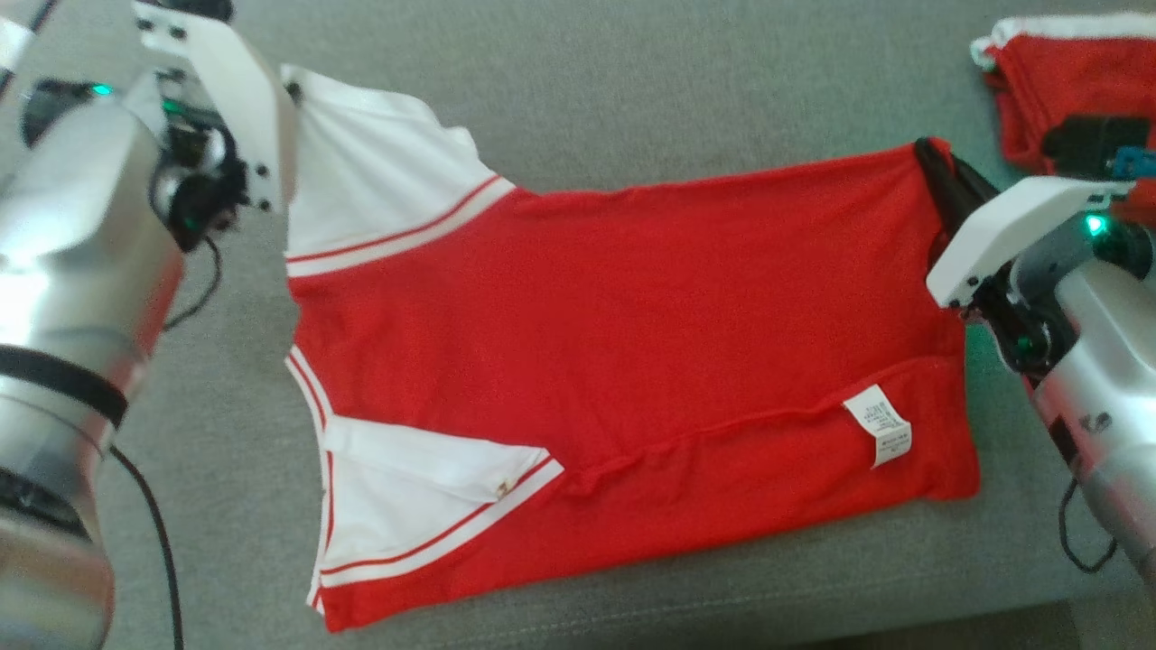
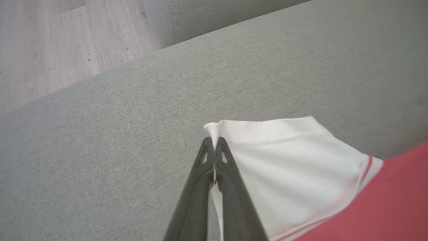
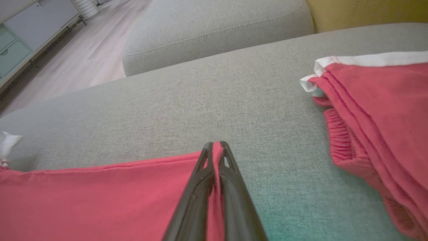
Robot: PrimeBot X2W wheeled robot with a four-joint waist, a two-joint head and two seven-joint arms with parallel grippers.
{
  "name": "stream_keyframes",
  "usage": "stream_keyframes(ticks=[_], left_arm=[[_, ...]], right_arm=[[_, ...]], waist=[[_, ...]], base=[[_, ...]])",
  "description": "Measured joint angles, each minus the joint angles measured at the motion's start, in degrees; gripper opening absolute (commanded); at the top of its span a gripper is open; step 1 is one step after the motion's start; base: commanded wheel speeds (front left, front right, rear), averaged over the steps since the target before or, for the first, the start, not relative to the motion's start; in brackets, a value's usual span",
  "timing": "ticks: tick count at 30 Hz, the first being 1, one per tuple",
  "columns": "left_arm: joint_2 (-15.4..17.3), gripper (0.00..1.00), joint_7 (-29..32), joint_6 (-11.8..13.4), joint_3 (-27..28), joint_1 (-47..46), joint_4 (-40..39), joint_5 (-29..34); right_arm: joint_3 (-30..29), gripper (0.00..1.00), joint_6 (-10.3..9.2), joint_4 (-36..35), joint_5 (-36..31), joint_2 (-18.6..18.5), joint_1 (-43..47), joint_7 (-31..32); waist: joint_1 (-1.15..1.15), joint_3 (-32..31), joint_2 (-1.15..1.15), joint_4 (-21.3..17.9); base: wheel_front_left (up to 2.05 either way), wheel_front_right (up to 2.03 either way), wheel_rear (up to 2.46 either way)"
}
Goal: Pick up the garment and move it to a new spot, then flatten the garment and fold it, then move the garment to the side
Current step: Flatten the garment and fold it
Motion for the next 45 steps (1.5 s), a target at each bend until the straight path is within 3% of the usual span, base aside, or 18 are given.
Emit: stream_keyframes(ticks=[5, 14, 23, 33, 36, 38, 39, 40, 41, 45], left_arm=[[1.5, 0.0, 1.4, 0.0, -2.6, 4.1, -7.9, -4.8], [12.1, 0.0, 7.2, 0.0, -8.5, 11.3, -22.9, -11.0], [18.8, 0.0, 15.7, 0.0, -11.4, 18.7, -36.1, -17.8], [21.8, 0.0, 20.8, 1.6, -13.5, 23.6, -45.3, -21.8], [21.7, 0.0, 20.8, 2.0, -14.2, 24.5, -45.7, -22.0], [21.6, 0.0, 20.8, 2.0, -14.5, 25.2, -45.6, -22.0], [21.6, 0.0, 20.8, 2.0, -14.6, 25.6, -45.5, -22.0], [21.4, 0.45, 20.8, 2.0, -14.8, 25.9, -45.2, -22.0], [21.2, 1.0, 20.8, 2.0, -15.1, 26.1, -44.9, -22.0], [20.2, 1.0, 20.7, 2.0, -15.9, 27.1, -43.5, -22.4]], right_arm=[[1.6, 0.0, 0.0, -0.2, 0.7, -1.3, 3.4, -1.2], [3.8, 0.0, 0.0, -0.2, 2.2, -3.9, 9.2, -1.9], [7.5, 0.0, 0.0, -0.4, 2.7, -5.7, 13.0, 0.9], [12.2, 0.0, 0.0, -2.4, 2.8, -9.1, 13.2, 6.5], [13.6, 0.19, 0.0, -3.2, 3.8, -9.4, 13.2, 8.4], [14.5, 0.56, 0.0, -3.7, 4.3, -10.0, 13.2, 9.7], [14.9, 0.95, 0.0, -4.0, 4.7, -10.3, 13.2, 10.3], [15.2, 1.0, 0.0, -4.4, 4.8, -10.5, 13.2, 10.9], [15.7, 1.0, 0.0, -4.7, 5.1, -10.7, 13.2, 11.5], [17.8, 1.0, 0.0, -7.2, 6.3, -11.3, 13.4, 13.8]], waist=[[0.0, -4.0, 0.0, 1.1], [0.0, -10.4, 0.0, 3.2], [-0.01, -14.4, 0.0, 4.6], [-0.01, -13.6, 0.0, 5.0], [-0.01, -13.2, 0.0, 5.0], [0.0, -13.0, 0.0, 4.9], [0.0, -13.0, 0.0, 4.8], [-0.01, -13.0, 0.0, 4.7], [0.0, -13.2, 0.0, 4.6], [0.0, -14.0, 0.0, 4.3]], base=[[0.0, 0.0, 0.0], [0.0, 0.0, 0.0], [0.0, 0.0, 0.0], [0.0, 0.0, 0.0], [0.0, 0.0, 0.0], [0.0, 0.0, 0.0], [0.0, 0.0, 0.0], [0.0, 0.0, 0.0], [0.0, 0.0, 0.0], [0.0, 0.0, 0.0]])
